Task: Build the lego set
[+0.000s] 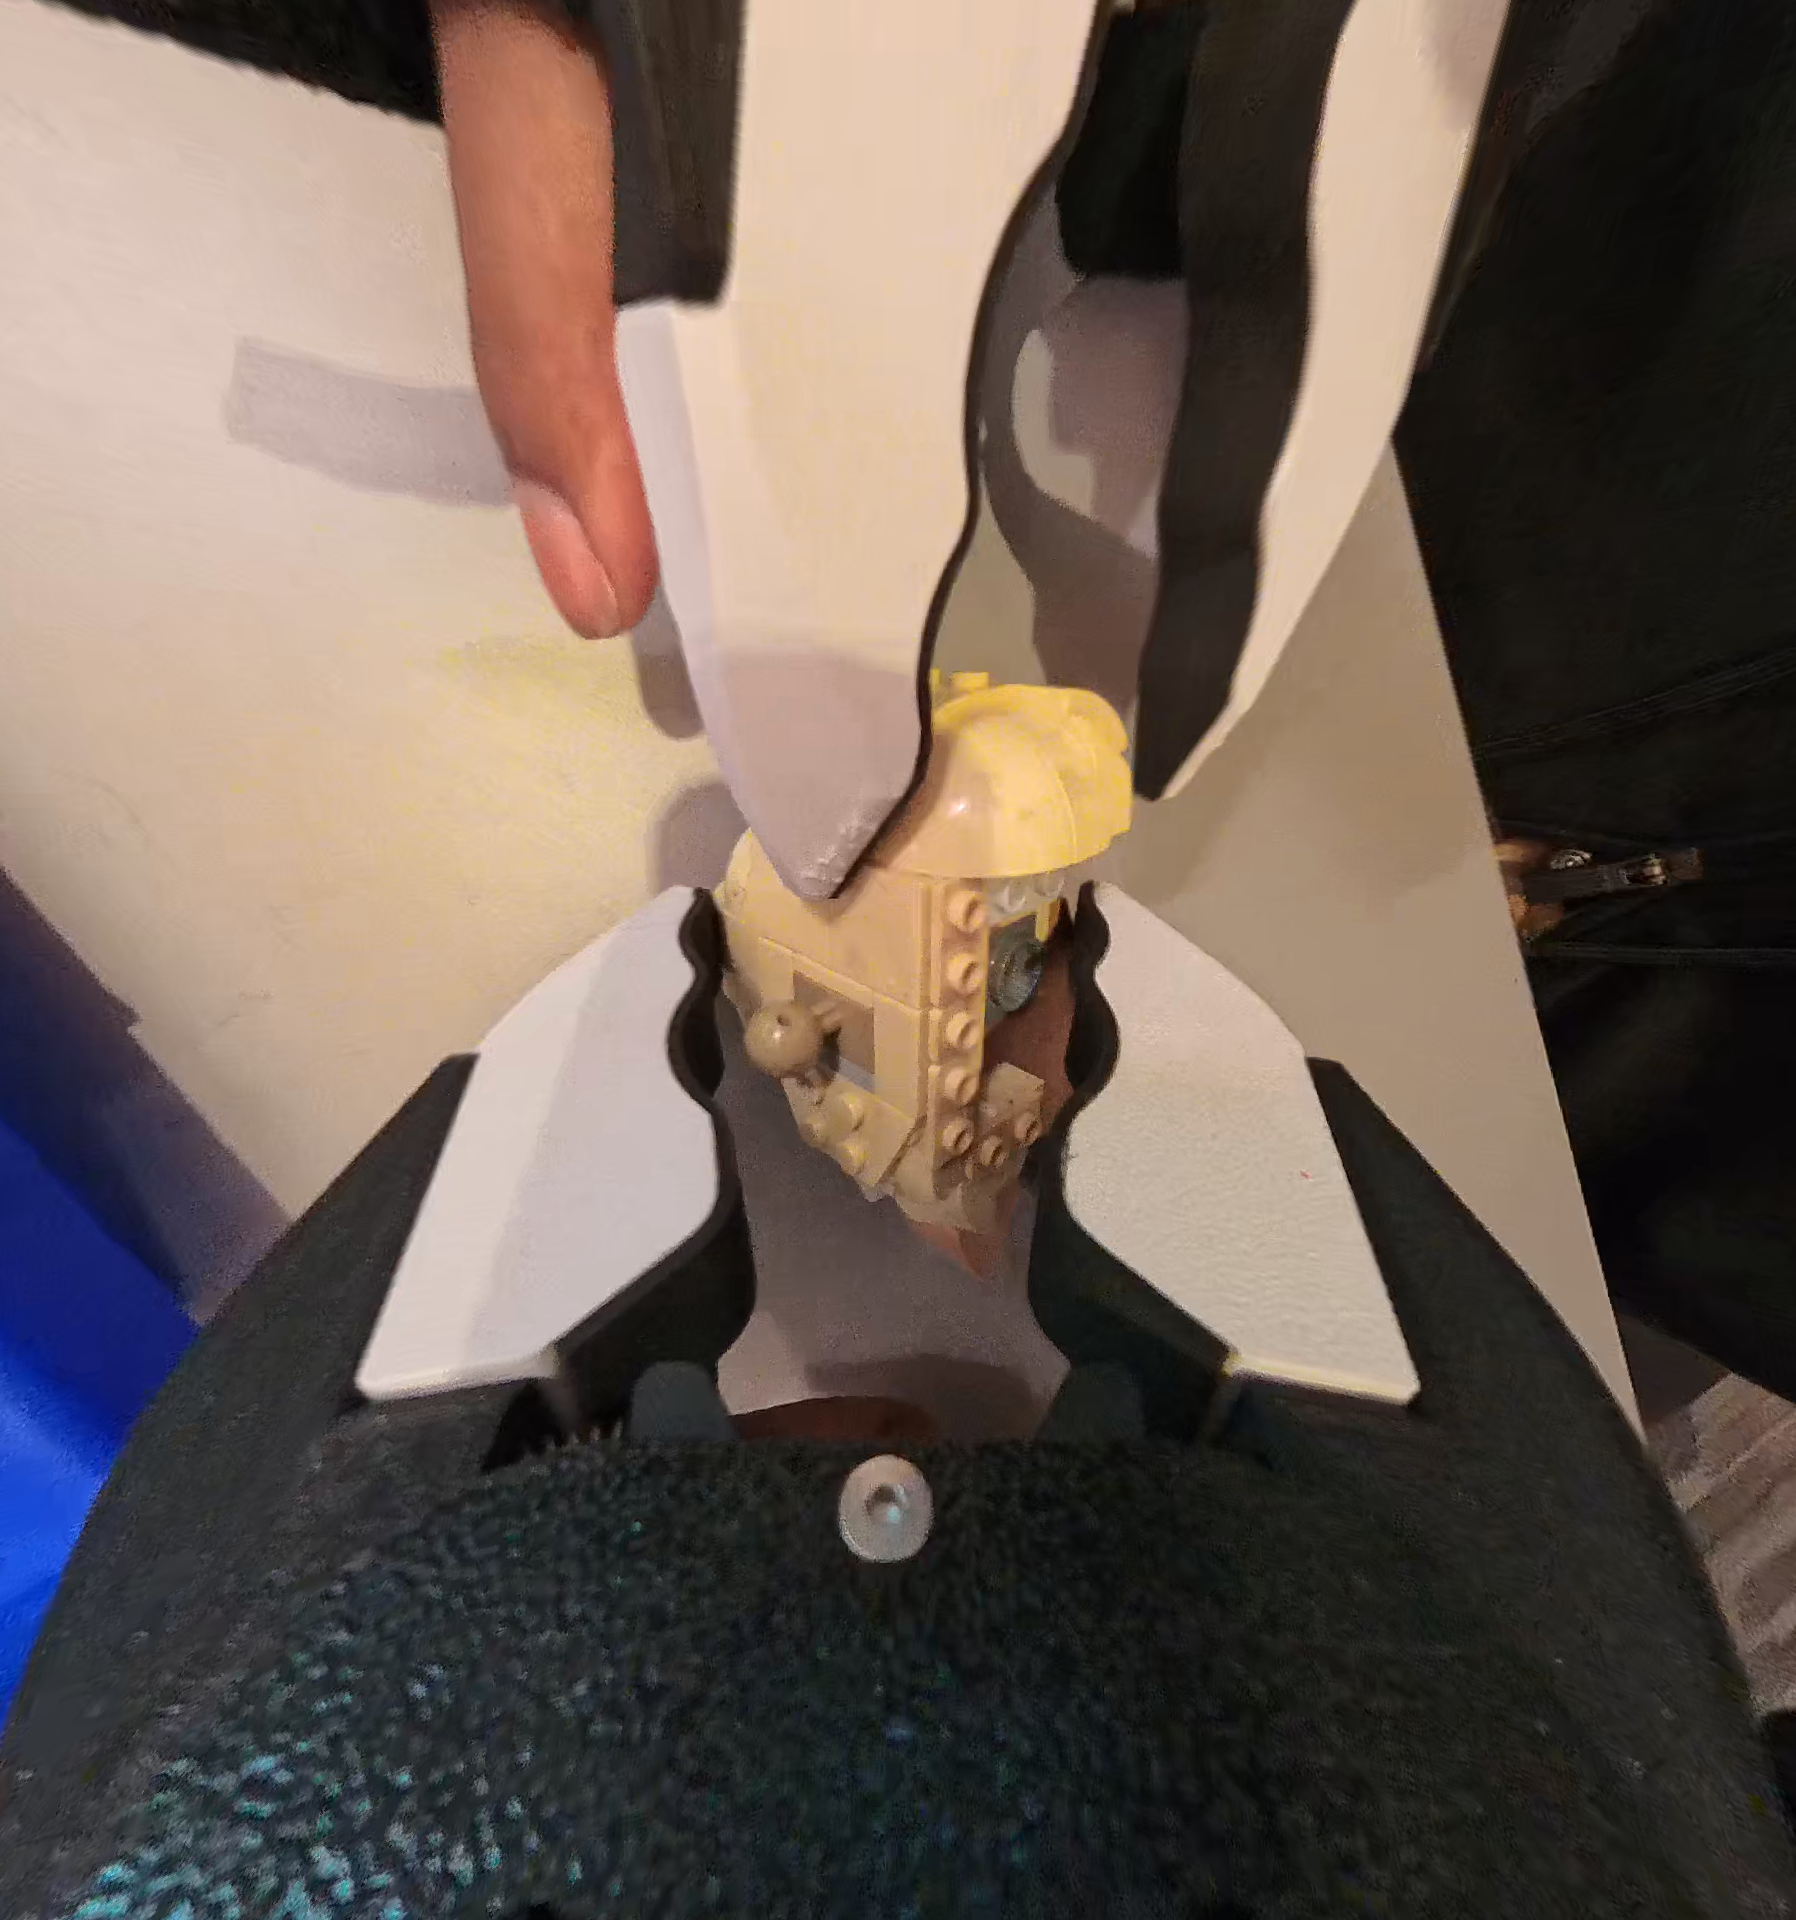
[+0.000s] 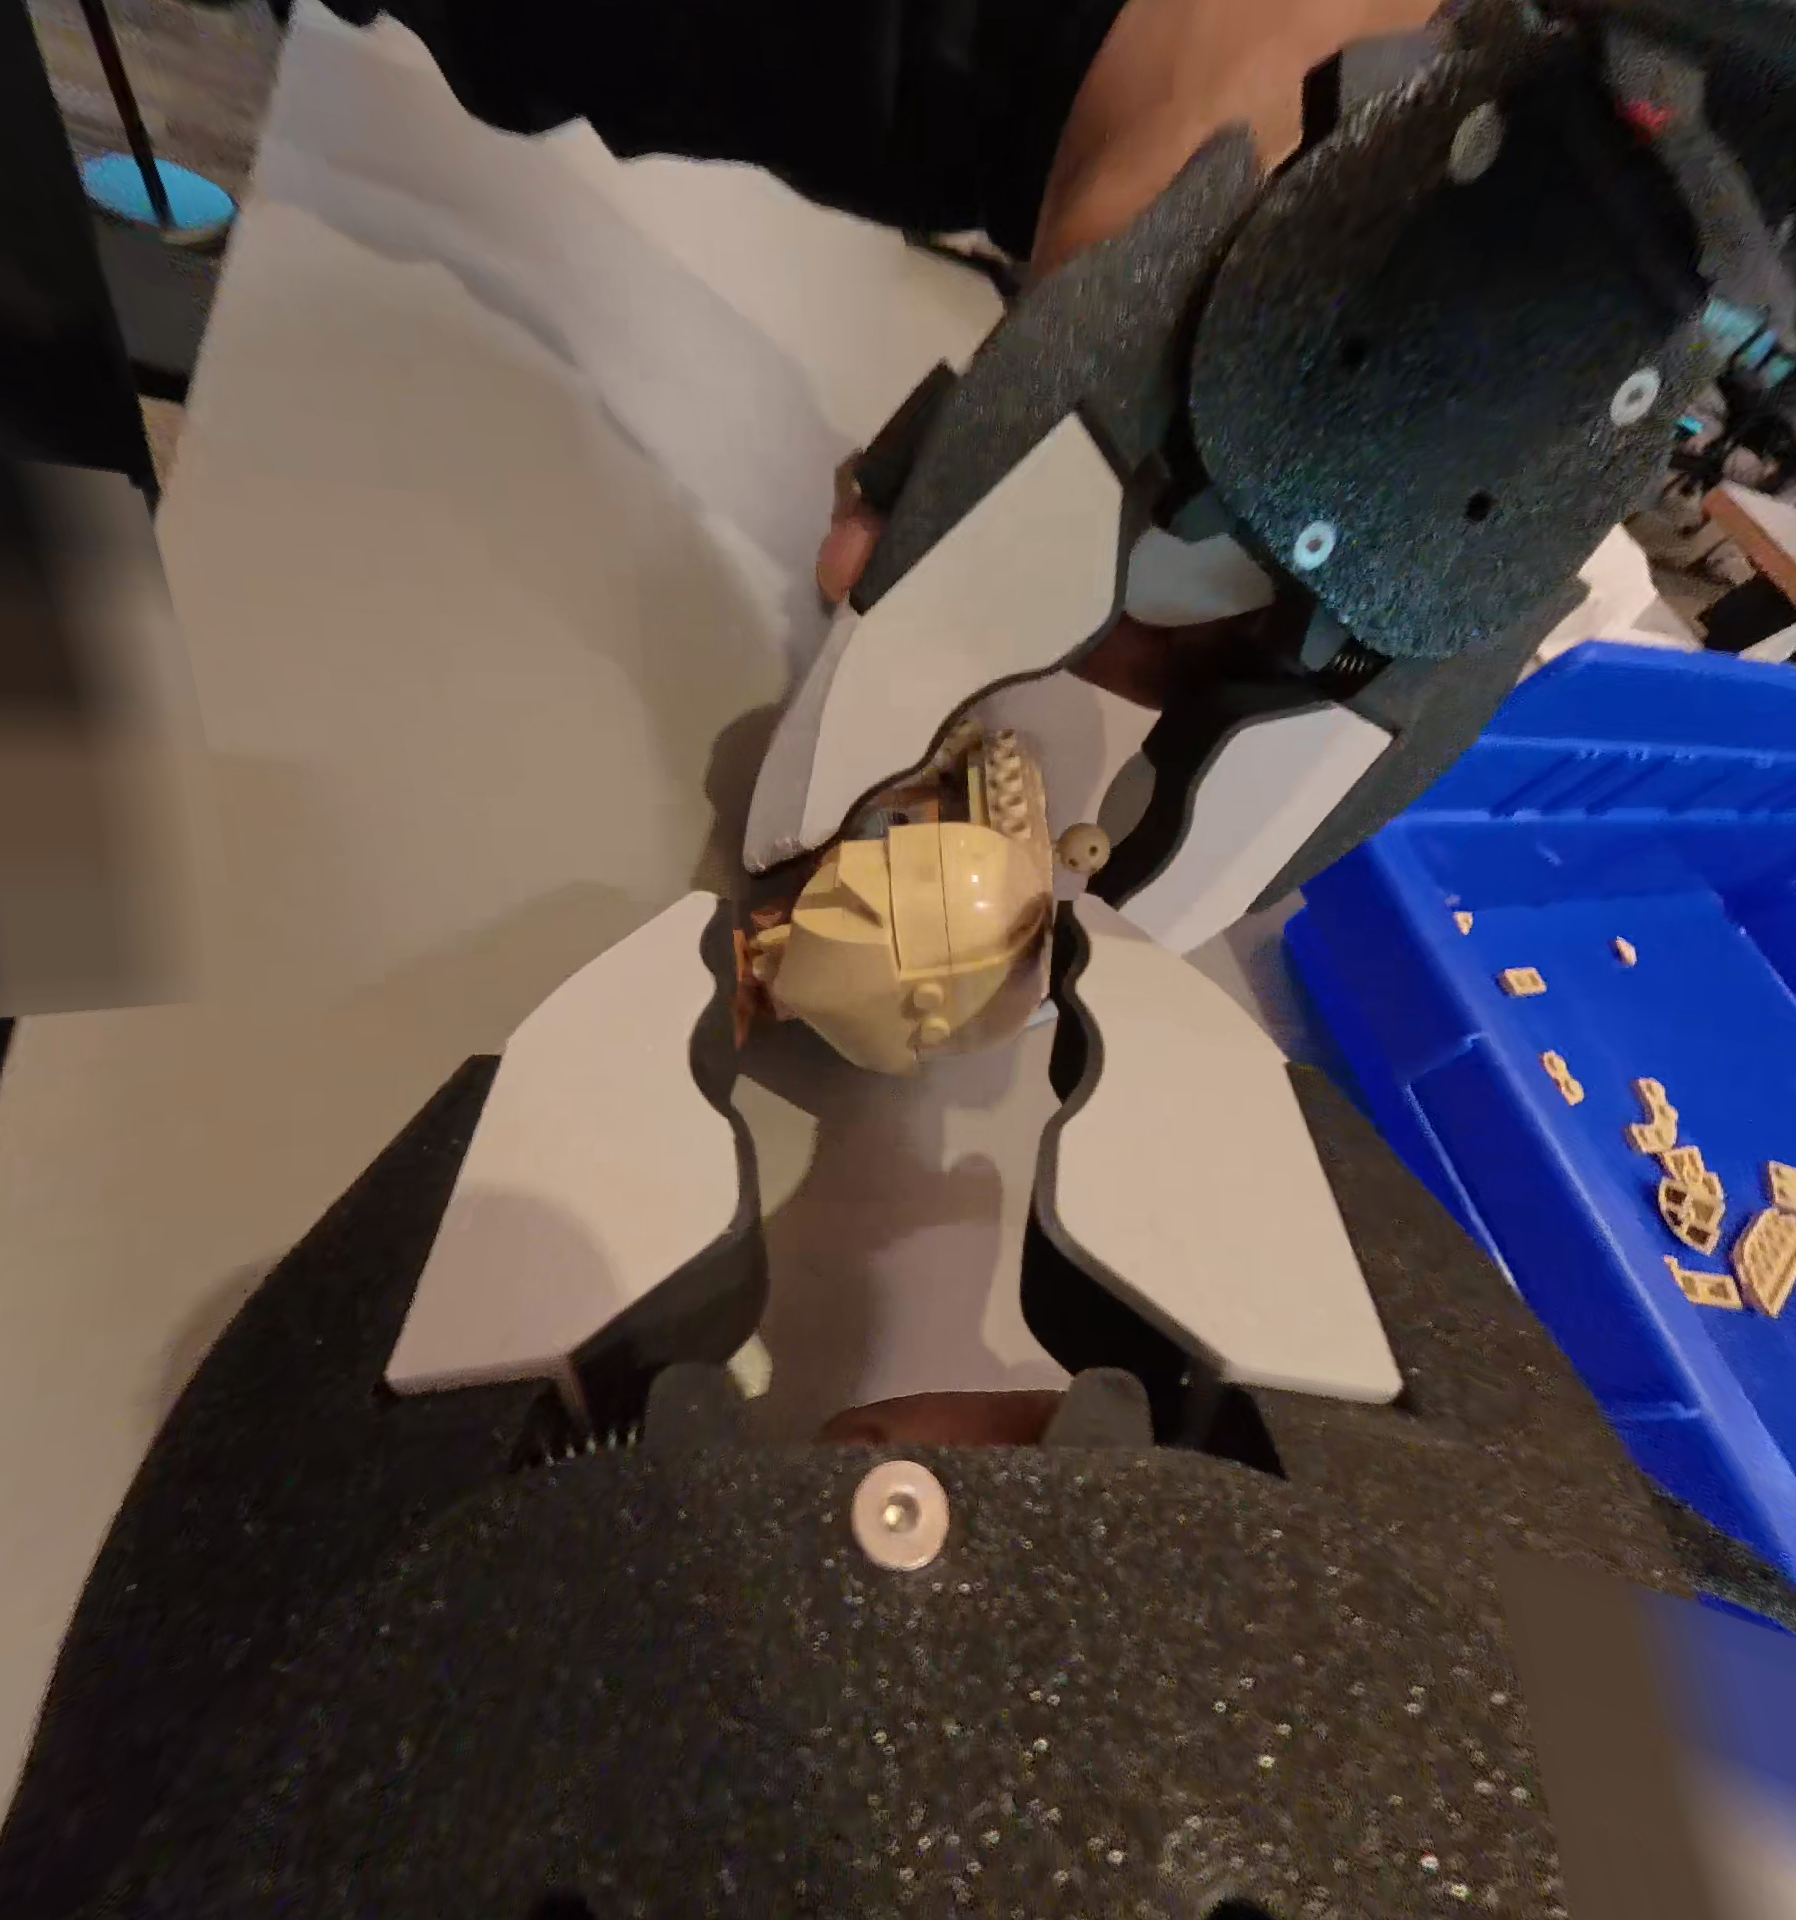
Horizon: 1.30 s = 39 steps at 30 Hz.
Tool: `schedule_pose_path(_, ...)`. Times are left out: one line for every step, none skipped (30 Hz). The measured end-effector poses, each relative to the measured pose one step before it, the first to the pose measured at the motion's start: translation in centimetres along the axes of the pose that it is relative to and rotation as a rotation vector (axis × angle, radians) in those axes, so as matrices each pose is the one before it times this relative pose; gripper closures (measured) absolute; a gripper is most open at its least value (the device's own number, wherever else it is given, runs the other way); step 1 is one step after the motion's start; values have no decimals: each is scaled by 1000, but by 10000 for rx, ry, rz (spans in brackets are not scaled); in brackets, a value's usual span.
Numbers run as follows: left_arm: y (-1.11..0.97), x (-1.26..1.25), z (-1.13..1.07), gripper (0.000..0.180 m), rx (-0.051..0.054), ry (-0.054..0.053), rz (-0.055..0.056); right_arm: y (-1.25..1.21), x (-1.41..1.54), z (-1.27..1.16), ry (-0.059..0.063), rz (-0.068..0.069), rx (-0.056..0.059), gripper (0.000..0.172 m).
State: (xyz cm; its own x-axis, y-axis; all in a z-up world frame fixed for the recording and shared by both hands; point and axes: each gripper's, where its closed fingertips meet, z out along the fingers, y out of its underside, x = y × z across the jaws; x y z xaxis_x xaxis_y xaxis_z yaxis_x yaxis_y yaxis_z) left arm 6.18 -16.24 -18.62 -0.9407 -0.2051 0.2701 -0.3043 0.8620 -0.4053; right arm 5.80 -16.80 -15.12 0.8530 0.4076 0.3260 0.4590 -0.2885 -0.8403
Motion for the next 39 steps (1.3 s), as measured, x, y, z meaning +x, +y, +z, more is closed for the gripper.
schedule_pose_path(-99,-52,52,116,207,88,-31,397,155,106,72,13,-202,114)
schedule_pose_path(-92,-43,20,116,239,59,-51,254,181,50,97,18,-135,116)
schedule_pose_path(-78,-55,-10,116,235,8,-39,95,114,-17,46,22,-37,117)
schedule_pose_path(-67,-76,-33,116,224,-50,-10,42,67,-43,15,24,-6,117)
schedule_pose_path(-70,-72,-43,116,231,-93,-9,41,47,-36,0,19,-11,117)
schedule_pose_path(-43,-10,-72,116,227,-88,-10,19,10,-25,-12,13,-4,117)
schedule_pose_path(-32,-31,-132,117,211,-123,22,1,8,-9,-2,13,0,117)
schedule_pose_path(-95,-39,-219,118,268,-162,36,-21,18,-13,9,7,10,117)
schedule_pose_path(-208,-90,-357,119,335,-201,2,-20,19,-14,14,2,5,117)
schedule_pose_path(-279,-97,-465,120,380,-207,-46,12,-7,-11,1,8,6,117)
schedule_pose_path(-267,-90,-536,119,363,-196,-38,-2,-2,-4,-2,29,15,117)
schedule_pose_path(-192,-40,-579,117,316,-181,-1,-9,7,-3,-5,35,15,117)
schedule_pose_path(-99,-14,-584,116,269,-193,29,-13,-4,-17,-6,35,10,117)
schedule_pose_path(-81,-40,-626,115,277,-237,39,-40,2,-27,-8,40,24,117)
schedule_pose_path(-123,44,-667,115,319,-209,8,-84,46,-73,21,58,54,117)
schedule_pose_path(-163,92,-722,115,367,-208,9,-131,61,-157,37,86,81,116)
schedule_pose_path(-157,85,-766,115,383,-273,43,-173,73,-253,51,122,96,116)
schedule_pose_path(18,90,-783,116,275,-326,17,-181,101,-349,90,151,101,115)
schedule_pose_path(152,196,-777,116,184,-319,24,-143,111,-453,126,170,76,114)
schedule_pose_path(108,266,-776,116,237,-376,85,-111,51,-532,120,199,51,112)
schedule_pose_path(155,331,-723,116,234,-397,22,-102,-18,-564,120,242,64,110)
schedule_pose_path(252,397,-658,117,138,-373,-47,-167,-64,-602,131,293,87,106)
schedule_pose_path(230,499,-553,118,159,-349,-63,-361,-94,-577,163,376,169,101)
schedule_pose_path(104,549,-453,120,249,-363,-109,-671,-265,-558,96,439,300,96)
schedule_pose_path(39,629,-290,121,266,-333,-115,-1023,-538,-482,-4,443,469,92)
schedule_pose_path(-37,773,-143,121,315,-248,-119,-1251,-609,-316,12,443,599,89)
schedule_pose_path(-119,926,51,122,384,-120,-177,-1322,-628,-87,47,437,645,85)
schedule_pose_path(-172,1041,235,123,422,-4,-217,-1286,-601,113,90,421,638,84)
schedule_pose_path(-127,1156,397,123,404,105,-225,-1323,-506,284,165,432,719,82)
schedule_pose_path(-83,1159,509,124,354,156,-186,-1361,-591,385,93,459,852,80)
schedule_pose_path(-108,1147,582,125,337,189,-148,-1332,-664,461,25,511,947,79)
schedule_pose_path(-97,1097,619,126,310,222,-101,-1173,-545,485,80,524,936,78)
schedule_pose_path(-85,969,602,127,275,197,-54,-974,-389,439,149,501,907,77)
schedule_pose_path(-154,909,550,129,306,192,3,-693,-419,384,79,504,806,77)
schedule_pose_path(-213,894,452,131,346,209,38,-338,-366,335,84,470,621,75)
schedule_pose_path(-205,868,370,133,293,219,24,-3,-312,265,103,388,428,72)
schedule_pose_path(-260,868,237,136,187,233,116,242,-327,200,74,289,271,69)
schedule_pose_path(-352,814,132,137,293,195,151,293,-294,133,82,217,189,65)
schedule_pose_path(-304,701,101,139,264,157,42,239,-219,61,129,136,181,62)
